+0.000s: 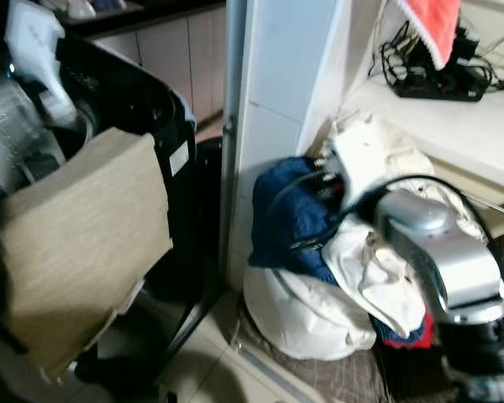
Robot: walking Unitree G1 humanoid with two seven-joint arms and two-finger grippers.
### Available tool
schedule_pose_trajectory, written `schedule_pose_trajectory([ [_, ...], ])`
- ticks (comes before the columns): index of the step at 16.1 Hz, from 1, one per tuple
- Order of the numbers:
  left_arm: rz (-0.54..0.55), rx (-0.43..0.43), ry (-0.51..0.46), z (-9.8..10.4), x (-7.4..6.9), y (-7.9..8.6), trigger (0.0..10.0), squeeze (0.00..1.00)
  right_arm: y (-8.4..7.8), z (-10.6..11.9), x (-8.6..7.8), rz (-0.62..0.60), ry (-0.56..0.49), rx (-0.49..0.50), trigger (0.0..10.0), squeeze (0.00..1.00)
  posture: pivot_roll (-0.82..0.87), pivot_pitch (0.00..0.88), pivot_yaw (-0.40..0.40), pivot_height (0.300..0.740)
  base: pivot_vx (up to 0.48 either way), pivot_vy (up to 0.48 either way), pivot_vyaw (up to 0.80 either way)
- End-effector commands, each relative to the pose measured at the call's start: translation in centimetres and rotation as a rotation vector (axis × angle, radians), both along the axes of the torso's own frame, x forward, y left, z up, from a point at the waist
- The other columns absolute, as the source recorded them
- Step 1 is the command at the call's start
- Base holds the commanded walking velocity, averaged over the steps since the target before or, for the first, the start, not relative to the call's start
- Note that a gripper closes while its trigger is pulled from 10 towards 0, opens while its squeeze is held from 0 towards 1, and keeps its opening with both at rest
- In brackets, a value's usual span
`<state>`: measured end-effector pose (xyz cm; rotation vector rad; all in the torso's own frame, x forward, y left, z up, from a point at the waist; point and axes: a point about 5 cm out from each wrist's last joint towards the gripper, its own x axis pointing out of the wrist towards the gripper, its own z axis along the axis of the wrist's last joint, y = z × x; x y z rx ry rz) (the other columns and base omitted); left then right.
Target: Clothes washing
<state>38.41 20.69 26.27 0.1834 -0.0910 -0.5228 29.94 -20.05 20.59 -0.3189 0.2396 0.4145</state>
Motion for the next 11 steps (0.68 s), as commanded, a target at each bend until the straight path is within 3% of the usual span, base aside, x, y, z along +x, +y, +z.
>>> schedule_pose_trajectory([
  [1, -0.09, -0.02, -0.046, 0.5, -0.9, -1.8, 10.0, 0.0, -2.1, 0.4, 0.3, -0.118, -0.043, -0.059, 10.0, 1.0, -0.07, 0.011, -0.033, 0.74, 0.0, 0.0, 0.0],
  [2, -0.163, -0.043, -0.033, -0.7, -1.9, -3.5, 10.0, 0.0, -3.5, 0.6, 0.9, -0.209, -0.085, -0.071, 10.0, 1.0, -0.07, 0.014, -0.032, 0.74, 0.0, 0.0, 0.0],
  [4, -0.211, -0.087, -0.005, -1.9, -3.0, -5.5, 10.0, 0.0, -5.6, 0.7, 1.8, -0.331, -0.124, -0.112, 10.0, 1.0, -0.08, 0.016, -0.03, 0.74, 0.0, 0.0, 0.0],
  [7, -0.29, -0.147, 0.068, -2.9, -4.6, -7.6, 10.0, 0.0, -7.1, -1.1, 2.4, -0.317, -0.031, -0.251, 10.0, 1.0, -0.07, 0.022, -0.033, 0.74, 0.0, 0.0, 0.0],
  [11, -0.558, -0.122, 0.175, -4.3, -8.5, -9.8, 10.0, 0.0, -8.6, -3.3, 2.6, -0.298, 0.034, -0.48, 10.0, 1.0, -0.07, 0.02, -0.032, 0.74, 0.0, 0.0, 0.0],
])
